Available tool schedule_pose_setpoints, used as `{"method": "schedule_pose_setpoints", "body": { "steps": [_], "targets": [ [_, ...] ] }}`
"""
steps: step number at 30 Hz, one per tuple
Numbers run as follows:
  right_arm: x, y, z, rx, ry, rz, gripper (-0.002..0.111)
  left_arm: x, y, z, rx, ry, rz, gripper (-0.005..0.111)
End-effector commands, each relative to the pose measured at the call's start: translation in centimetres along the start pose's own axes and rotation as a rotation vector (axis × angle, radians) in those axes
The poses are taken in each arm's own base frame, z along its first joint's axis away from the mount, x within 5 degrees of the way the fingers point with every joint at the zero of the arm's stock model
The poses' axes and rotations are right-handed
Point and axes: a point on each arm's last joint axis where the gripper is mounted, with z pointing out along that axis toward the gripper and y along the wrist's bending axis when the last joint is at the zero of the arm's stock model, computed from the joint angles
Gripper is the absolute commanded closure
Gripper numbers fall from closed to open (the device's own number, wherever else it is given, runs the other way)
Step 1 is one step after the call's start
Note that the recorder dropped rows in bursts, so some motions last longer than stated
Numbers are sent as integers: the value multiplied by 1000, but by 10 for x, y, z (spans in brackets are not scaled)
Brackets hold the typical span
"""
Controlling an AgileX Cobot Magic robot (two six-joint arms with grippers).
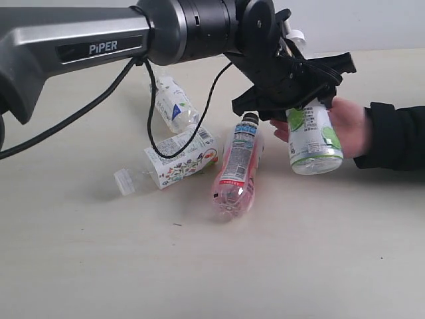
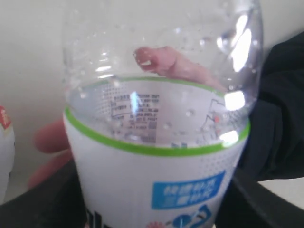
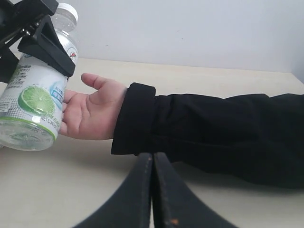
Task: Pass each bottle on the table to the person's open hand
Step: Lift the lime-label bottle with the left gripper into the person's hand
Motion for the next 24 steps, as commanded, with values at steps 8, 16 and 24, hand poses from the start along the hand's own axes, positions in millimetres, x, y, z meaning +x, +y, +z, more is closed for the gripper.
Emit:
{"method": "schedule_pose_setpoints", "body": {
  "steps": [8, 16, 24],
  "targets": [
    [1, 0, 0, 5, -3, -8, 108, 4, 2, 19, 21, -24, -18, 107],
    [1, 0, 0, 5, -3, -8, 108, 2, -3, 21, 80, -50, -22, 85],
    [1, 0, 0, 5, -3, -8, 108, 1, -3, 21, 84, -52, -24, 54]
  ]
}}
